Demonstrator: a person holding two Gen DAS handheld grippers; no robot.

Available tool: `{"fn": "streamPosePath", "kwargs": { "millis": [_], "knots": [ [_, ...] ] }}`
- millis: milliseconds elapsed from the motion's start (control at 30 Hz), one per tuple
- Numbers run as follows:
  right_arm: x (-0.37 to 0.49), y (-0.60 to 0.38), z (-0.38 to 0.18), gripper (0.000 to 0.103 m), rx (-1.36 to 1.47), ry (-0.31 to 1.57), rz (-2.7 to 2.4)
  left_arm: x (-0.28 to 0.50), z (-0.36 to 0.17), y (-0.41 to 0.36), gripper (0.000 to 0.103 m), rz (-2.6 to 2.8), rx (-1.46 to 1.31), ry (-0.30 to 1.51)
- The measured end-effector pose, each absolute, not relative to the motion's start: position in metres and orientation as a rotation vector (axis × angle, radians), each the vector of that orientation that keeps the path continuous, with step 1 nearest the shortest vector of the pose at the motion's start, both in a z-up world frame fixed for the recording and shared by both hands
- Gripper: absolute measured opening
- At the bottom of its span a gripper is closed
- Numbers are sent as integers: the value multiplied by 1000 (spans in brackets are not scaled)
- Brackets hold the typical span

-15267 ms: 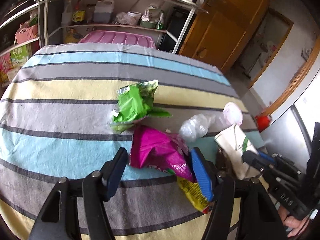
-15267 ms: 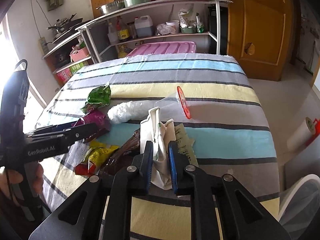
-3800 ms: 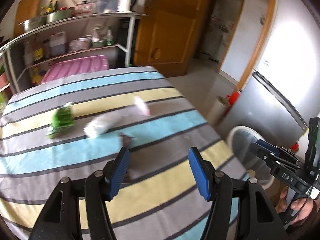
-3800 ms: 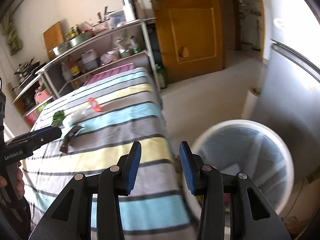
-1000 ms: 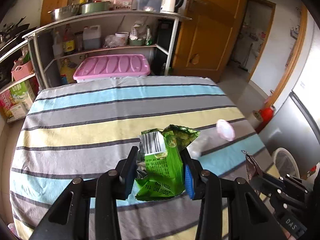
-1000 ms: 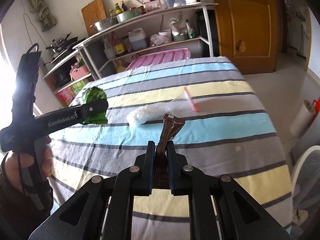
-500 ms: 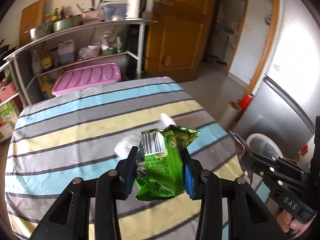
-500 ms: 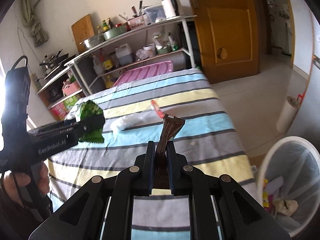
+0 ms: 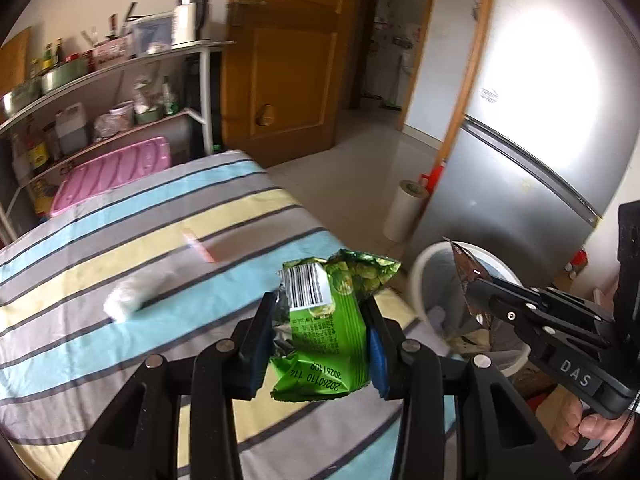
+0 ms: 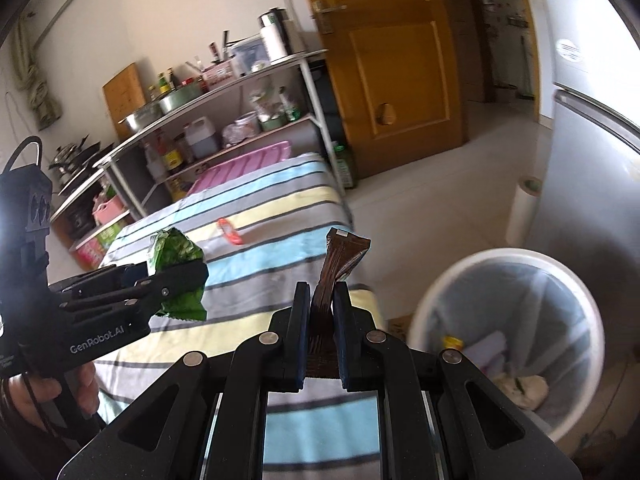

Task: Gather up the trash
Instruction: 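Carry both items over the bin and open both tools to drop them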

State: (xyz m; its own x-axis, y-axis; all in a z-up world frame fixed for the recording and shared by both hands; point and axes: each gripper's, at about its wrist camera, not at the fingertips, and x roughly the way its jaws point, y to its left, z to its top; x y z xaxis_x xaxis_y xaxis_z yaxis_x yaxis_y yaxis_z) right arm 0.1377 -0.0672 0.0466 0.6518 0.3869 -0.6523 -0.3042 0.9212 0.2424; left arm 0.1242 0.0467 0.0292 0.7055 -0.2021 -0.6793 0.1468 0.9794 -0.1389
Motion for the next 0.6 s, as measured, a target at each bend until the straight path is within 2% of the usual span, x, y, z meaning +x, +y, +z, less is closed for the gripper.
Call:
{"fn": "streamPosePath", "kwargs": {
  "millis": [600],
  "knots": [
    [133,-181,34,12,149,797,199,155,6,-91,42,-385,50,836]
  ]
}}
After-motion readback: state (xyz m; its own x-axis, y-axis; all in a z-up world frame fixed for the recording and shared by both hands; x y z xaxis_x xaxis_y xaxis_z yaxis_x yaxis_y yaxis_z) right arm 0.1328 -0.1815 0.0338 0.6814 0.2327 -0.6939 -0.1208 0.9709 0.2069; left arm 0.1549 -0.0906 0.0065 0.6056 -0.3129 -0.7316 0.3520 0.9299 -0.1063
